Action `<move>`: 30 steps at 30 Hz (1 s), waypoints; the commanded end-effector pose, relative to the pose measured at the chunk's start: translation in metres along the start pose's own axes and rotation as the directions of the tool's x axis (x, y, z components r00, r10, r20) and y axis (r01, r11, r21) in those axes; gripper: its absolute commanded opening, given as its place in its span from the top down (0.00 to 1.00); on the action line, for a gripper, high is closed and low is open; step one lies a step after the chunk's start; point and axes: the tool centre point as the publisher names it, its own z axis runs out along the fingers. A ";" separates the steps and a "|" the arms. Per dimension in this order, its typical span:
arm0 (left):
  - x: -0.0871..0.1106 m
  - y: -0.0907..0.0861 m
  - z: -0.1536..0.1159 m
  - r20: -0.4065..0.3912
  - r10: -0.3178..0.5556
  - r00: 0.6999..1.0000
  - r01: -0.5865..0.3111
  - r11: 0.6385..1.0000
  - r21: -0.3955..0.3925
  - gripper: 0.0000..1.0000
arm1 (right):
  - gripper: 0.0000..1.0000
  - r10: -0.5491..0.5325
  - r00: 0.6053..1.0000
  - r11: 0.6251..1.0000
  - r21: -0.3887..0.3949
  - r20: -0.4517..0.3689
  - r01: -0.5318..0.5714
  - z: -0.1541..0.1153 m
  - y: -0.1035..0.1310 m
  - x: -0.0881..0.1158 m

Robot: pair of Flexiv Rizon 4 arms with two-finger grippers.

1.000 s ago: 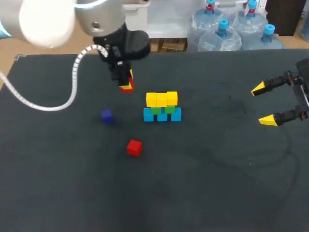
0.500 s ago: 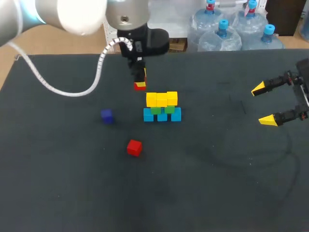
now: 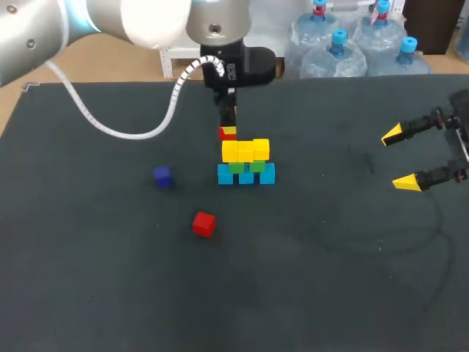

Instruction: Place the blue cubes, place green cubes on the blue cubes, place the yellow cubes on the green cubes, then place the red cubes on the yellow cubes, and place purple cube on the red cubes.

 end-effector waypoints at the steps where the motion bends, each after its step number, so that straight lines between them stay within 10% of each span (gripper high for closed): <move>1: -0.006 0.001 0.000 -0.011 -0.001 1.000 0.001 1.000 0.002 1.00 | 0.00 -0.001 1.000 1.000 0.000 0.001 0.001 0.001 -0.001 0.000; 30: -0.014 -0.008 0.016 -0.006 -0.021 1.000 0.021 0.999 0.025 1.00 | 0.00 -0.001 1.000 1.000 0.000 0.001 0.001 0.001 -0.001 0.000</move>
